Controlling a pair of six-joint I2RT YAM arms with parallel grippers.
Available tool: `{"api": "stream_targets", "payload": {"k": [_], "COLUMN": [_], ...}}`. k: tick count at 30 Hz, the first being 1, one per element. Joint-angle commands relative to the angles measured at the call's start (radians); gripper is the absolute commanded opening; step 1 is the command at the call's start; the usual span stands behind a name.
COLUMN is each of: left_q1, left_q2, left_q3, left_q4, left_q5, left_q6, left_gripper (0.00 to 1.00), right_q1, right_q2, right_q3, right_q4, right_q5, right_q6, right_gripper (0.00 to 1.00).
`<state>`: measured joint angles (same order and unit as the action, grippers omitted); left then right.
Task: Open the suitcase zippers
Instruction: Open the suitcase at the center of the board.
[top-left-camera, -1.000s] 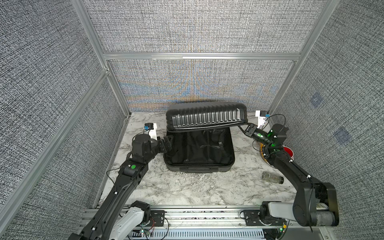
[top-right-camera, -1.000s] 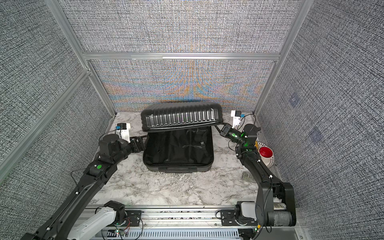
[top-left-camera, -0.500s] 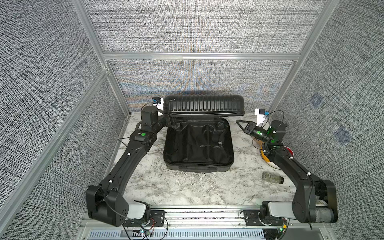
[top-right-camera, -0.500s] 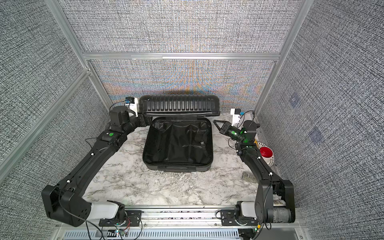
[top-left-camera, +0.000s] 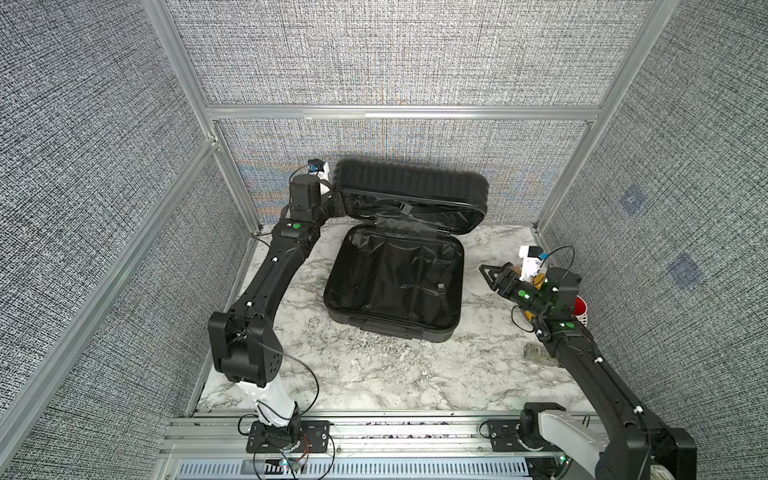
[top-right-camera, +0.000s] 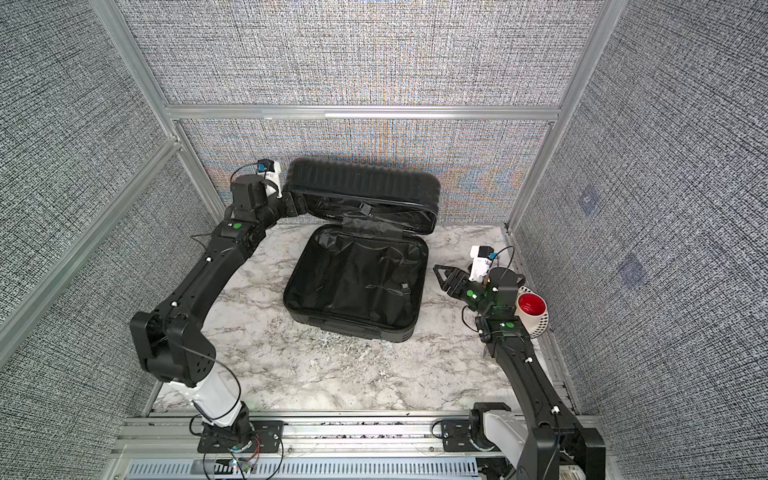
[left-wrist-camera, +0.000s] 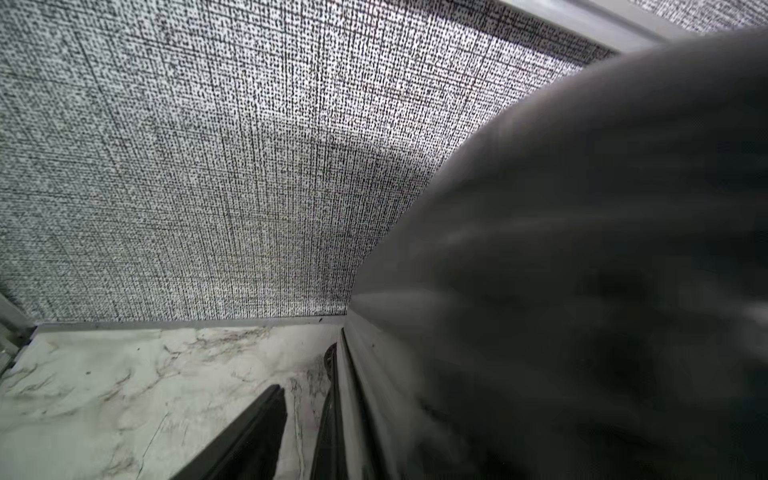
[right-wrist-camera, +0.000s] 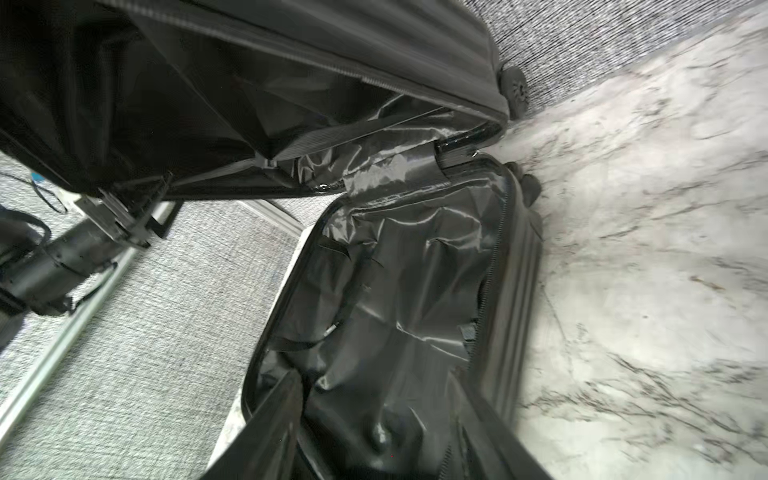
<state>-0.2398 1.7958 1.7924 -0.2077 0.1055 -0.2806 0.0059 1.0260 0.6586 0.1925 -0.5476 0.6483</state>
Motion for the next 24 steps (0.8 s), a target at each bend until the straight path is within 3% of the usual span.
{"api": "stream_targets", "payload": {"k": [1, 14, 19, 24], "left_q1": [0.001, 0.008, 0.032, 0.036], "left_q2": [0.087, 0.464, 0.576, 0.577], "left_q3": [0.142, 0.834, 0.966, 0.933], "left_q4": [-0.073, -0.179, -0.091, -0.058], "left_q5": [0.033, 0.111, 0.173, 0.247], "left_q6": [0.021, -0.031, -0.134, -0.15], "left_gripper": [0.86, 0.92, 0.93, 0.93], "right_q1": [0.003, 0.006, 0.014, 0.04], "right_q2": [0.004, 0.128, 0.313, 0.535], "right_q3": [0.005, 0.075, 0.207, 0.384], "right_q4": [-0.058, -0.076, -0.066, -0.05], "right_q5": [0.043, 0.106, 0.147, 0.176], "right_q6": [-0.037, -0.037, -0.043, -0.099], "right_gripper": [0.58, 0.6, 0.61, 0.66]}}
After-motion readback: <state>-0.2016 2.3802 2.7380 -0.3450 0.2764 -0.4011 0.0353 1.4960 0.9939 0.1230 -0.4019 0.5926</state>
